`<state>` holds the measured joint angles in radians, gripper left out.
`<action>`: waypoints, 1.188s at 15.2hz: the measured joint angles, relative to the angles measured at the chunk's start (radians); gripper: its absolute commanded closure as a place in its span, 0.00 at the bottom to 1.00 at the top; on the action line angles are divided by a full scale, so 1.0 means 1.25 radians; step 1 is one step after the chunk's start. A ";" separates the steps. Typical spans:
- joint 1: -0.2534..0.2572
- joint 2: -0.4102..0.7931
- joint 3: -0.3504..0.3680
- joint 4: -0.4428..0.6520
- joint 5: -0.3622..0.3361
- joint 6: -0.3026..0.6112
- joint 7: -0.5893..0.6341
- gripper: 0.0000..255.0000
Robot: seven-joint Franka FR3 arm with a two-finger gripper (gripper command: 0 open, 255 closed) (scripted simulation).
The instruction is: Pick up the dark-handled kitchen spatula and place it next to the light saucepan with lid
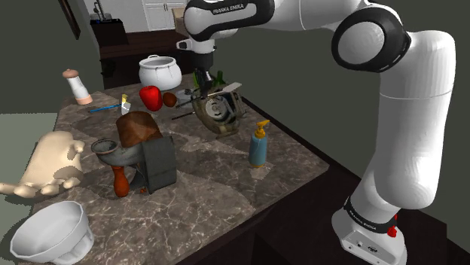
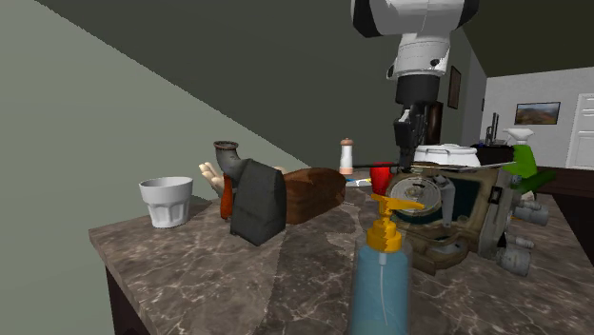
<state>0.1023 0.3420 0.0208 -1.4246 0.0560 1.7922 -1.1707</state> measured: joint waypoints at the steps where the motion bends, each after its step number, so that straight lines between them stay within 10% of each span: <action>1: -0.006 0.010 -0.003 0.012 0.001 -0.003 -0.009 1.00; 18: -0.011 0.037 -0.007 -0.107 0.002 0.157 -0.025 1.00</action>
<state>0.0883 0.3887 0.0125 -1.5579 0.0590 1.9888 -1.2014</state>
